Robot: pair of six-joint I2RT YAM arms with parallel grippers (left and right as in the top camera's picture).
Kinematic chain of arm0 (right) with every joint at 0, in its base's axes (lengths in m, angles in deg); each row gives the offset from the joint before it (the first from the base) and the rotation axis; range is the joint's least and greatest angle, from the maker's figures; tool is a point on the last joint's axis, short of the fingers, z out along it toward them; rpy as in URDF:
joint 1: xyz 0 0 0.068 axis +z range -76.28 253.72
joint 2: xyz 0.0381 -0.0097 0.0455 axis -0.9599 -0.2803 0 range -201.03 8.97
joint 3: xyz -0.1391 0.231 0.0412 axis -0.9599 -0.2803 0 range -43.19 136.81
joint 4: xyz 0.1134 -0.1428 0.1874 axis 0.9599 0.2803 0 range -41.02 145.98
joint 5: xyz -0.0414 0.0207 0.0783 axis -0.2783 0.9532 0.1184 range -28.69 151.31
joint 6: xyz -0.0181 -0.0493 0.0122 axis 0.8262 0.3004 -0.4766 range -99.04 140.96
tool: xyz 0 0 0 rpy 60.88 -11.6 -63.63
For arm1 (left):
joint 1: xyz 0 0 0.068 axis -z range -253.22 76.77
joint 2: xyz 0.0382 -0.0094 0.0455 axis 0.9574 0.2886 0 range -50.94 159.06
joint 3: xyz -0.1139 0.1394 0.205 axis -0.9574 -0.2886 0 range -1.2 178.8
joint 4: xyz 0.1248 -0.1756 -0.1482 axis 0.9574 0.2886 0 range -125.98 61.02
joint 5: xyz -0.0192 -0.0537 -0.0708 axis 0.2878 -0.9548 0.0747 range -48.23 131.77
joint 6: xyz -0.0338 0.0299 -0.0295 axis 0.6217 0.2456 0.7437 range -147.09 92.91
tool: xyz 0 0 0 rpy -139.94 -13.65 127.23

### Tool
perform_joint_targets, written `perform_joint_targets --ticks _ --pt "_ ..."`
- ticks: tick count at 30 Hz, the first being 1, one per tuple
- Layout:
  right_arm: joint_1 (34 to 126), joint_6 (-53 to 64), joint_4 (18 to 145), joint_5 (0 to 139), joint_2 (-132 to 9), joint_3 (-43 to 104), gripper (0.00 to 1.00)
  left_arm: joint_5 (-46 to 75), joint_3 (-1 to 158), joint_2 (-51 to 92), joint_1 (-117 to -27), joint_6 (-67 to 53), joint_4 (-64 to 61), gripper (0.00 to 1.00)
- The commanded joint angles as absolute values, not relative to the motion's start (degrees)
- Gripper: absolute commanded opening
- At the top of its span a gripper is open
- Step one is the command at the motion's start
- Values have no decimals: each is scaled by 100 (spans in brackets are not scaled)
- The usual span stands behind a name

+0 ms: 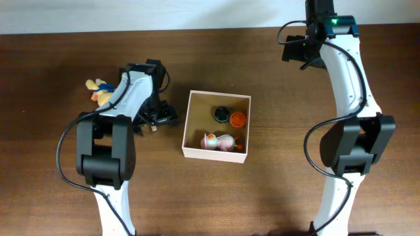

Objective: Pack container
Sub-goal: 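Raise the left gripper and move it to the mouse rattle drum, then lower the left gripper and close on the rattle's wooden handle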

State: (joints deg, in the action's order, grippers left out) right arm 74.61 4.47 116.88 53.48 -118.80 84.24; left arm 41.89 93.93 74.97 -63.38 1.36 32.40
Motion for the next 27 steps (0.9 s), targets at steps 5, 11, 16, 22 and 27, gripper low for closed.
perform_joint_targets --ticks 5,11,16,22,27 --pt "7446 395 11688 5337 -11904 8396 99 4158 8884 7519 -6327 -109 2455 84" --pt "7446 395 11688 5337 -11904 8396 99 4370 8611 7519 -6327 -124 2208 76" --pt "7446 395 11688 5337 -11904 8396 99 4569 8604 7519 -6327 -122 2184 73" --pt "7446 395 11688 5337 -11904 8396 99 4788 8604 7519 -6371 -117 2121 74" --pt "7446 395 11688 5337 -11904 8396 99 4867 8604 7519 -6550 -100 2079 74"
